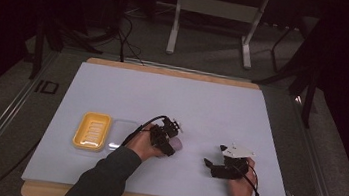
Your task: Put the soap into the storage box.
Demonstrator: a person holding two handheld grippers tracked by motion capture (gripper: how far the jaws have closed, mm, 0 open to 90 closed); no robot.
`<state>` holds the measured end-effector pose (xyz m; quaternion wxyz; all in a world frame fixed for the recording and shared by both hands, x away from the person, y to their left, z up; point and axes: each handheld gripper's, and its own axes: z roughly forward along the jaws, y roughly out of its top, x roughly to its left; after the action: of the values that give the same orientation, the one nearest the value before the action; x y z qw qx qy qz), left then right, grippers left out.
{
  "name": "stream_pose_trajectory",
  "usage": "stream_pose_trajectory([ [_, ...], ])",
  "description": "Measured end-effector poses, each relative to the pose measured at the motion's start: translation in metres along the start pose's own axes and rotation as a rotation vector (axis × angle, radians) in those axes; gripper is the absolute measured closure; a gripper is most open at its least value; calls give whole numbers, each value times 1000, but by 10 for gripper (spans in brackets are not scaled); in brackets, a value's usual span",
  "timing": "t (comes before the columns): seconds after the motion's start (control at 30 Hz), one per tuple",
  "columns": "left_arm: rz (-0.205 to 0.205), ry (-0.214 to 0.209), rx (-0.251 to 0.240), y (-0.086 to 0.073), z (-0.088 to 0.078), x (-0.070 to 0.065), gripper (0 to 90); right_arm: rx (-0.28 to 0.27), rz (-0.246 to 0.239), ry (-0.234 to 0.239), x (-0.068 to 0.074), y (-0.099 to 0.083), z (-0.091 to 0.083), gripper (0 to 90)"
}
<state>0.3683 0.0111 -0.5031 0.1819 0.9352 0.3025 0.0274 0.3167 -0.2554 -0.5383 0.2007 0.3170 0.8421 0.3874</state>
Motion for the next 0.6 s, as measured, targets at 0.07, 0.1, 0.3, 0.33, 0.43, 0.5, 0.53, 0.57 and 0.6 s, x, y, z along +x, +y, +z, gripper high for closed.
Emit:
stream_pose_trajectory([
  [0.07, 0, 3, 6, 2, 0, 0, 475, 2, 0, 1, 0, 0, 0, 182],
  [0.1, 0, 8, 6, 2, 0, 0, 468, 3, 0, 1, 0, 0, 0, 182],
  [0.3, 19, 23, 61, 8, 1, -2, 463, 0, 5, 2, -1, 0, 0, 182],
  [0.33, 12, 25, 68, 9, 2, -3, 464, 1, 5, 2, -1, 0, 0, 182],
  [0.43, 12, 40, 93, 13, 3, -4, 464, 1, 5, 3, -1, 0, 0, 182],
  [0.5, 10, 45, 107, 15, 3, -5, 465, 1, 5, 2, -1, 0, 0, 182],
  [0.53, 12, 50, 110, 16, 4, -6, 465, 0, 5, 2, -1, 0, 0, 182],
  [0.57, 14, 52, 115, 16, 4, -6, 466, 0, 5, 2, -1, 0, 0, 182],
  [0.6, 17, 54, 118, 17, 4, -6, 466, 0, 6, 2, -1, 0, 0, 182],
])
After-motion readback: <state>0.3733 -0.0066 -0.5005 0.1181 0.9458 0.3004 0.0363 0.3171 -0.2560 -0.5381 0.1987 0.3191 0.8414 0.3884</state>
